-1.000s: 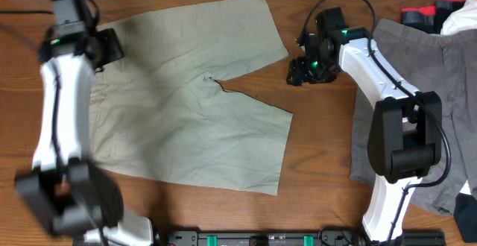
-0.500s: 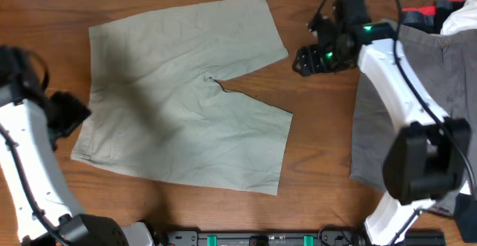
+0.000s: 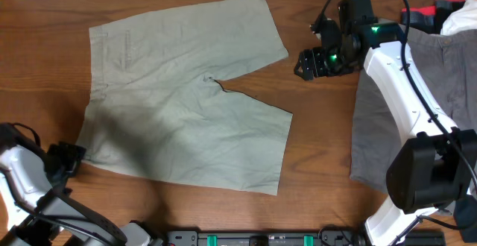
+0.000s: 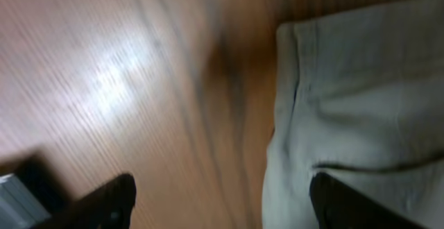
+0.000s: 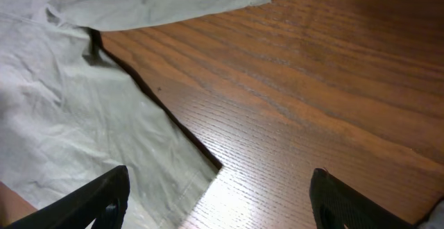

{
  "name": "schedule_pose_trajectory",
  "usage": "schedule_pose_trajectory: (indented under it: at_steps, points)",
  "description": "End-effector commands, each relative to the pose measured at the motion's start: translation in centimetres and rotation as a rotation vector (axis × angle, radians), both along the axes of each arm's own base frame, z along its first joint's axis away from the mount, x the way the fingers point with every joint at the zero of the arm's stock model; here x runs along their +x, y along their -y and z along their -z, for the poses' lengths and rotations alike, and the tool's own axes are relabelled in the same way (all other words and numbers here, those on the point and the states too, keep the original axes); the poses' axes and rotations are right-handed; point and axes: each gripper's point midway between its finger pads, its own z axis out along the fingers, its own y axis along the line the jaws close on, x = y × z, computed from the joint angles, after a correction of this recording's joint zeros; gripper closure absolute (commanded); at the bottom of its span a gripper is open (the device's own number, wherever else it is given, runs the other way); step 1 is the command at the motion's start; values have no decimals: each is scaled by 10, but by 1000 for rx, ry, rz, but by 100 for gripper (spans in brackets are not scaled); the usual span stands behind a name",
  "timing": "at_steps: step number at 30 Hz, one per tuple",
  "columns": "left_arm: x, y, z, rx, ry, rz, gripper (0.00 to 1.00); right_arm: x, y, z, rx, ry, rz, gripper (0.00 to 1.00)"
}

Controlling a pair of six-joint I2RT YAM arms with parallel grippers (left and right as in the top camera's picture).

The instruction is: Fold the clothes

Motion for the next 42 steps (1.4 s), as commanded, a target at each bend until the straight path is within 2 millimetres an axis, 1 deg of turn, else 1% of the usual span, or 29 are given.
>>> schedule_pose_trajectory:
  at_steps: [1,2,4,8,11,14,16,19,21,23,24,25,26,27,30,33,35,38,39,42]
  points:
    - [6,3,17,0,50,8,20,-1,1,0,9,-10,12,19]
    - [10,1,20,10,70,10,20,-1,1,0,9,-10,12,19]
    - [15,-5,24,41,95,11,24,-1,1,0,9,-11,12,19]
    - [27,-20,28,96,141,13,27,-2,1,0,13,-17,26,19]
    - [34,-24,34,93,162,22,36,-2,-1,0,14,-22,28,20]
    - [46,-19,44,54,196,56,44,-4,-3,0,14,-26,24,20]
    - [52,-12,52,16,213,85,46,-5,-4,0,13,-30,21,20]
    - [57,1,65,-47,211,109,50,-9,-3,2,10,-48,22,20]
    - [56,7,72,-73,195,119,53,-15,-2,3,8,-79,36,20]
    - [54,9,74,-81,186,132,65,-22,-1,5,4,-111,41,20]
    - [53,10,74,-85,183,132,74,-26,0,6,0,-129,41,20]
    - [52,11,73,-89,180,131,81,-30,1,7,-3,-146,42,21]
    - [52,12,73,-92,178,131,91,-35,2,8,-8,-167,42,22]
    - [50,13,73,-97,173,130,94,-41,3,10,-12,-194,43,23]
    - [46,18,69,-116,158,128,94,-62,6,17,-28,-294,64,28]
    - [40,24,63,-131,144,129,94,-91,5,31,-46,-404,52,31]
    - [38,25,59,-131,136,127,94,-110,-5,41,-25,-455,-15,32]
    - [32,27,52,-124,121,125,94,-148,-28,56,17,-543,-143,30]
    - [29,27,49,-117,110,124,94,-160,-31,62,5,-572,-167,30]
    - [22,29,42,-107,90,122,94,-188,-39,78,-54,-621,-226,29]
